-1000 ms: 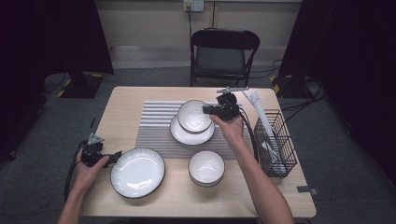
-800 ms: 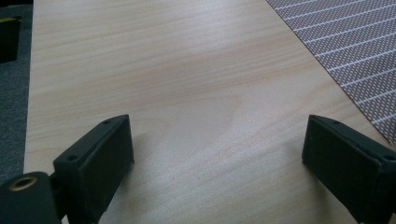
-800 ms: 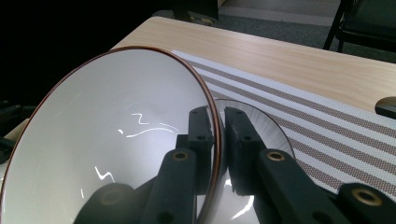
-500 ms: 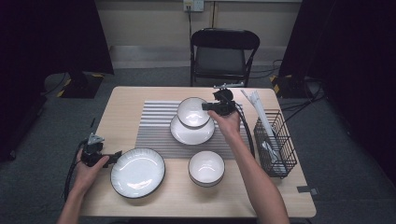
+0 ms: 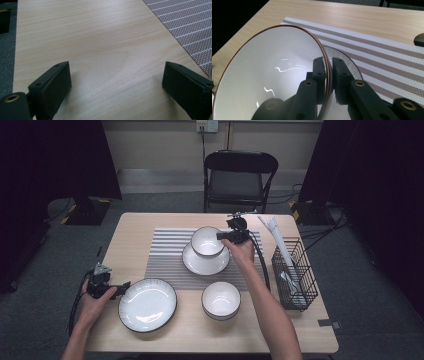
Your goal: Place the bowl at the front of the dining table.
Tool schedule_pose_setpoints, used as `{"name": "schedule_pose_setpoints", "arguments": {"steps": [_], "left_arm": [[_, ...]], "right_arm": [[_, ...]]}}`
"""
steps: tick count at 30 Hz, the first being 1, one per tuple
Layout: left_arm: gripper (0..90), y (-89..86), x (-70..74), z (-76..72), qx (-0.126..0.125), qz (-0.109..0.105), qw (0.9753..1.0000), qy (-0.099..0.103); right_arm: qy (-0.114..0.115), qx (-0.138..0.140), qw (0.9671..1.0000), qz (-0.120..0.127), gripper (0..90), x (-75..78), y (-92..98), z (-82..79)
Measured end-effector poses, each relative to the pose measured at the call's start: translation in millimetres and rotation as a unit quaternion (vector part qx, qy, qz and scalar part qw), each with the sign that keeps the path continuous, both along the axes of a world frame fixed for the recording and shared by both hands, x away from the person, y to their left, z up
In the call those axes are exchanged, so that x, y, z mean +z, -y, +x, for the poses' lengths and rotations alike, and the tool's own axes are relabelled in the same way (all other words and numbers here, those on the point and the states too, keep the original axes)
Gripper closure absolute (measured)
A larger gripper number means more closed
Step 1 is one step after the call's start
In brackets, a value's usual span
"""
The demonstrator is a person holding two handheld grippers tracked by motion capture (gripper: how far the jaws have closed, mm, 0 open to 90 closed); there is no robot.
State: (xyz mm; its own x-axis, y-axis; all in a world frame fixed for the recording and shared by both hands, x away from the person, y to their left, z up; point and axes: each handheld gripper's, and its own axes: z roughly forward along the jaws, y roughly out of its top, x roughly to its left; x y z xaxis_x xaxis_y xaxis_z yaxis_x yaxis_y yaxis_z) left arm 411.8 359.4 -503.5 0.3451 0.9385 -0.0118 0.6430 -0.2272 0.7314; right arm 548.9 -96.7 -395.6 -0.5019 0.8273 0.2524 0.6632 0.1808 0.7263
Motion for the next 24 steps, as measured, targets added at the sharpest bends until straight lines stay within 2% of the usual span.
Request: {"name": "schedule_pose_setpoints", "arguments": {"steps": [3,24], "left_arm": [[7.6,-0.2,-0.2,0.9,-0.001,0.001,1.0000,0.001],[7.4,-0.2,-0.2,1.0,-0.001,0.001,1.0000,0.000]], "right_arm": [[-0.011,-0.003,0.9999,-0.003,81.8,-6.0,-3.0,1.5],[-0.049,-0.002,0.9984,-0.028,81.6,-37.1,-16.4,14.5]]}}
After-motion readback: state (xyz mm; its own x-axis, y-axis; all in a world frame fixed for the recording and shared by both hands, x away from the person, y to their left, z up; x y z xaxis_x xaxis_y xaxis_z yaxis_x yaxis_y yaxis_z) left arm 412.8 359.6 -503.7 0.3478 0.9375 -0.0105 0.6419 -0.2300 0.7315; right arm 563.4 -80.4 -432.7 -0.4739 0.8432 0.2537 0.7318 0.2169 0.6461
